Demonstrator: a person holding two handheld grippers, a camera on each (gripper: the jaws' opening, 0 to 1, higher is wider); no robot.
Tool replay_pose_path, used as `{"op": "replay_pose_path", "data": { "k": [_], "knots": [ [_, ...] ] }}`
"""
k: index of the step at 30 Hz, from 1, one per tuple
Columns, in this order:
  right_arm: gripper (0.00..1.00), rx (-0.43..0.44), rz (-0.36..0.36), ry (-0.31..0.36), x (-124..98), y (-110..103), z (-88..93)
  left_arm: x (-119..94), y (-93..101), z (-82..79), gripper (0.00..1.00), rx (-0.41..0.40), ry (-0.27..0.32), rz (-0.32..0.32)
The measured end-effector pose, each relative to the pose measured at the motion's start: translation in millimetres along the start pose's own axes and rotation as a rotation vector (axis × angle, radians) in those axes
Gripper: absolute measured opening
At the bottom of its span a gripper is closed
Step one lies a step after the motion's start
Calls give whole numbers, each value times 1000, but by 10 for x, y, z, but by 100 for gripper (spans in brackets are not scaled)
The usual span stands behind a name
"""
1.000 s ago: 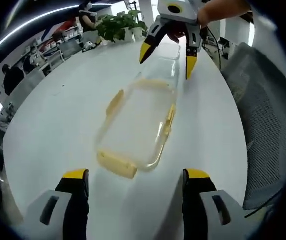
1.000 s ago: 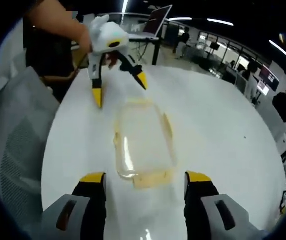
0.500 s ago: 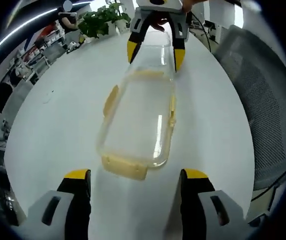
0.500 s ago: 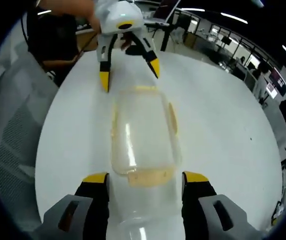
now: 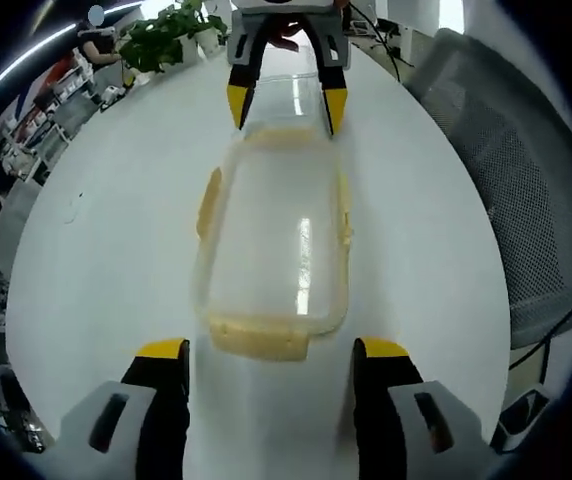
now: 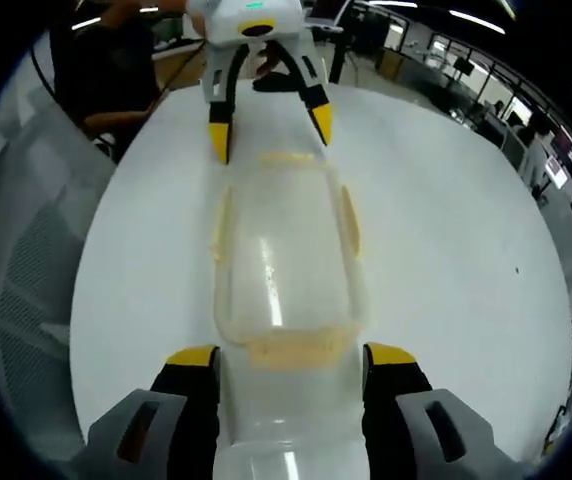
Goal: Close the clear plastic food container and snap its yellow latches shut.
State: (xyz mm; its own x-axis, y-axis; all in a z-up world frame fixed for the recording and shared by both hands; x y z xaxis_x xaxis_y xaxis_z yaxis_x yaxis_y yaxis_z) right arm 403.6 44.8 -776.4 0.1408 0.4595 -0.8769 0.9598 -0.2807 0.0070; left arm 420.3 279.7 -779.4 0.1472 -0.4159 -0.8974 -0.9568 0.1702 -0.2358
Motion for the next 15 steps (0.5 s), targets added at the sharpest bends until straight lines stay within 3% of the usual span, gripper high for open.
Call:
{"op": "replay_pose_path", "data": {
  "k": [11,15],
  "knots": [
    [55,-26,-7,-40,66,73,-12,47,-74,-50,65,39,-4,45],
    [55,-31,-17,-53,86,68,2,62,-72,-69,57,37,-6,79]
  ]
}}
Point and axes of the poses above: the point that each gripper's makers call its tool centre point, and the gripper's own axes: x roughly forward along the fingers, y roughly to its right, z roughly out of its underside, the point moved 8 cm from there along -x, roughly backward along the fingers, and after that the axes turned 10 degrees about x, right-handed, at the moved point
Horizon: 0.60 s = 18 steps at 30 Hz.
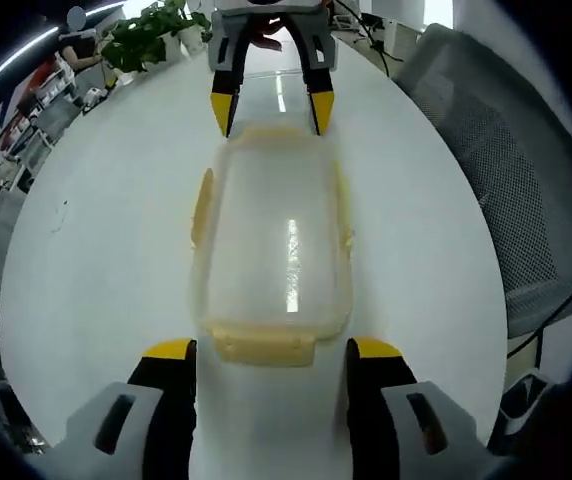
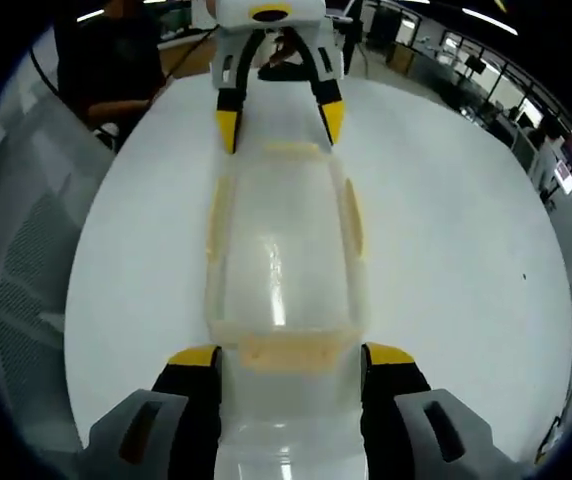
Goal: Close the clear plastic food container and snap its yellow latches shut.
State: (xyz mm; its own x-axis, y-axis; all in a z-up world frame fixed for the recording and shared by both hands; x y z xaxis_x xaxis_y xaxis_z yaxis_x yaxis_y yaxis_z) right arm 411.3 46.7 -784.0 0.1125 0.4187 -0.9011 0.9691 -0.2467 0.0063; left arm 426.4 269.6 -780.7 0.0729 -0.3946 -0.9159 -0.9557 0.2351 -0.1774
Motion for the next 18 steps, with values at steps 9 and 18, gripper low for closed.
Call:
{"op": "replay_pose_path", "data": {
  "k": [9,18],
  "knots": [
    [54,-9,-5,-11,21,29,11,19,-12,-7,47,-11,18,20],
    [50,-26,-5,-11,6,18,30,21,-6,-21,41,-7,21,25]
  ]
}}
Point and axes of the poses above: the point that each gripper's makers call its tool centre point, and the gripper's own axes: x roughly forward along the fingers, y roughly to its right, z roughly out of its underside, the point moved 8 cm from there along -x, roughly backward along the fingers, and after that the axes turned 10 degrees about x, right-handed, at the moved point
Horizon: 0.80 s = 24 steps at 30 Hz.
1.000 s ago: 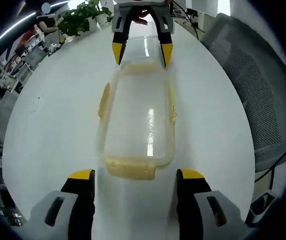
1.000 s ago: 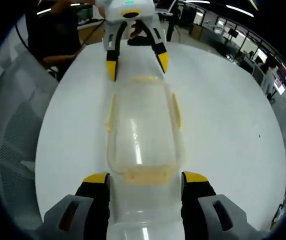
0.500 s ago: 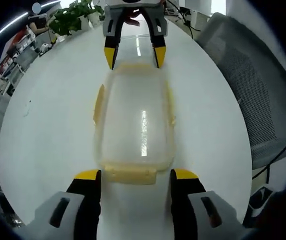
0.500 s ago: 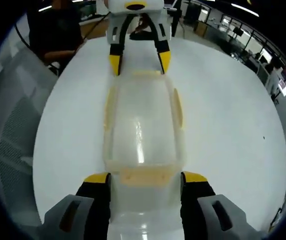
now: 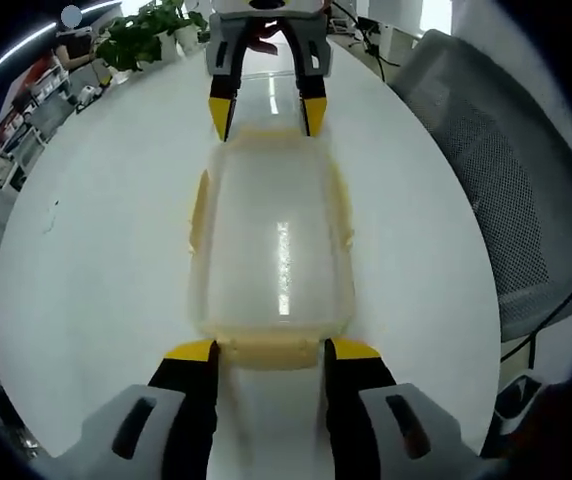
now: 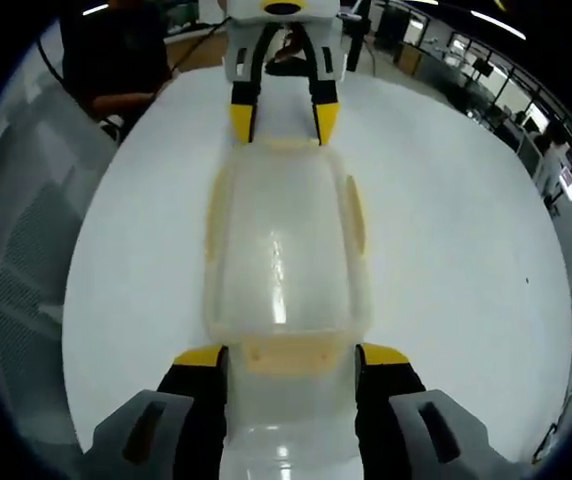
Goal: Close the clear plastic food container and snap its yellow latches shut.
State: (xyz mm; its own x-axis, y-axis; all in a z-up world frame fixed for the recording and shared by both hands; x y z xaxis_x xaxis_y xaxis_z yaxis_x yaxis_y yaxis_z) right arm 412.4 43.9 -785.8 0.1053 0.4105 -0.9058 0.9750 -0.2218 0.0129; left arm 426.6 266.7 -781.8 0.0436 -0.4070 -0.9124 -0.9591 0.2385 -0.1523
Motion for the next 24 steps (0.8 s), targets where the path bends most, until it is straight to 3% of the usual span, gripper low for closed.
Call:
{"op": "replay_pose_path", "data": {
  "k": [6,9,24],
  "knots": [
    [49,-19,-8,-4,-2,-5,-5,7,-4,-8,40,-10,-9,1],
    [39,-22,-20,-27,-15,-21,8,9,-7,-14,40,-9,-8,1],
    [39,-13,-32,-22,-3,-17,16,20,21,-24,40,-20,-6,6]
  ]
}}
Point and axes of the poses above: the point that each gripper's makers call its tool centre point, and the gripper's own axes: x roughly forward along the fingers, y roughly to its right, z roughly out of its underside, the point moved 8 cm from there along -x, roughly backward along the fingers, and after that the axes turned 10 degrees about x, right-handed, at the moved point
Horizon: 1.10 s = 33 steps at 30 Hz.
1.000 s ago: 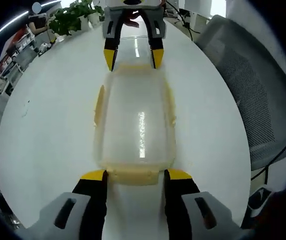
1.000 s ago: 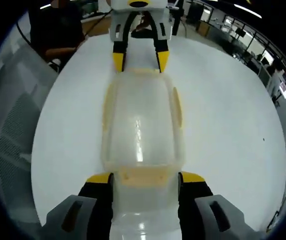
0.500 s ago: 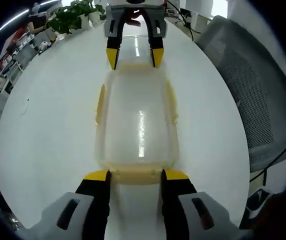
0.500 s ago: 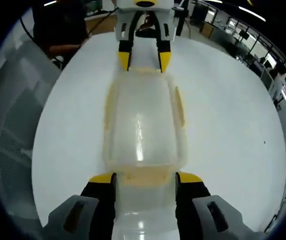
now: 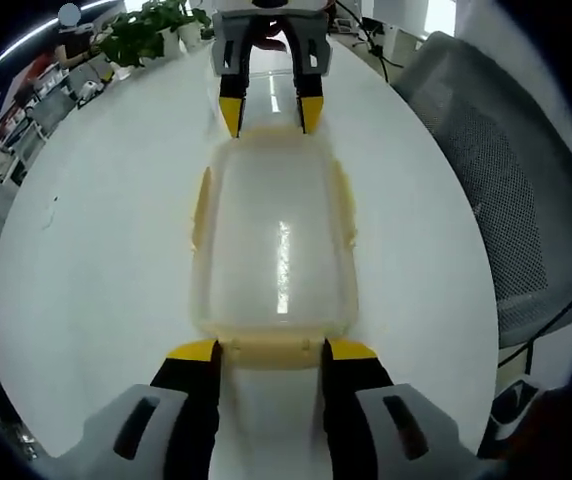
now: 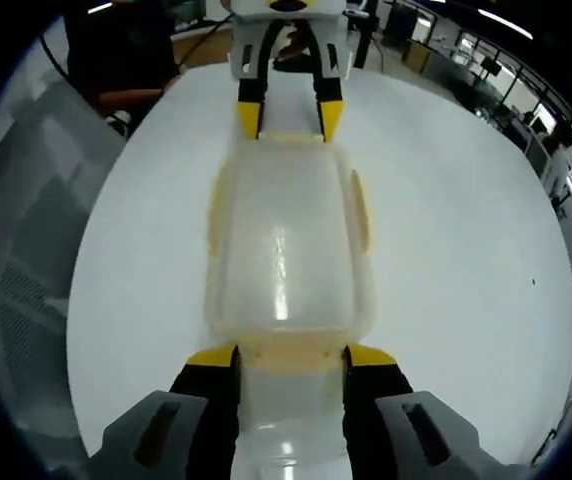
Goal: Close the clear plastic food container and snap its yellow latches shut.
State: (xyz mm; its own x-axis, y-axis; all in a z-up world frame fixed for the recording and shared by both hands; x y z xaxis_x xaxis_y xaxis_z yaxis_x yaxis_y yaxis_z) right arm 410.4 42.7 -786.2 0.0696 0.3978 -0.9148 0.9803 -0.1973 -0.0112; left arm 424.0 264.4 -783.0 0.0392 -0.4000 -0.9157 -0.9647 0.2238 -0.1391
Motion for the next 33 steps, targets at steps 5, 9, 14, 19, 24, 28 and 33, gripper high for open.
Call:
{"op": "replay_pose_path", "data": {
  "k": [5,9,14,19,24,28,33],
  "knots": [
    [39,9,-4,-16,-2,-3,-8,8,-6,-21,40,-4,-19,14],
    [38,13,-4,-16,-2,2,-3,2,5,-23,39,-14,-24,5],
    [38,23,6,-14,-5,-6,-6,-11,21,-21,38,-28,-26,-18],
    [38,4,3,-10,-54,-75,-11,-11,83,-50,38,-51,-44,7],
    [38,-5,8,-2,-96,-86,-11,-85,101,-88,38,-41,-41,-10],
    [37,-5,16,9,-175,-82,-27,-140,92,-121,38,-40,-42,-21],
    [37,-7,23,28,-263,-77,-54,-202,85,-150,38,-39,-45,-32]
  ]
}}
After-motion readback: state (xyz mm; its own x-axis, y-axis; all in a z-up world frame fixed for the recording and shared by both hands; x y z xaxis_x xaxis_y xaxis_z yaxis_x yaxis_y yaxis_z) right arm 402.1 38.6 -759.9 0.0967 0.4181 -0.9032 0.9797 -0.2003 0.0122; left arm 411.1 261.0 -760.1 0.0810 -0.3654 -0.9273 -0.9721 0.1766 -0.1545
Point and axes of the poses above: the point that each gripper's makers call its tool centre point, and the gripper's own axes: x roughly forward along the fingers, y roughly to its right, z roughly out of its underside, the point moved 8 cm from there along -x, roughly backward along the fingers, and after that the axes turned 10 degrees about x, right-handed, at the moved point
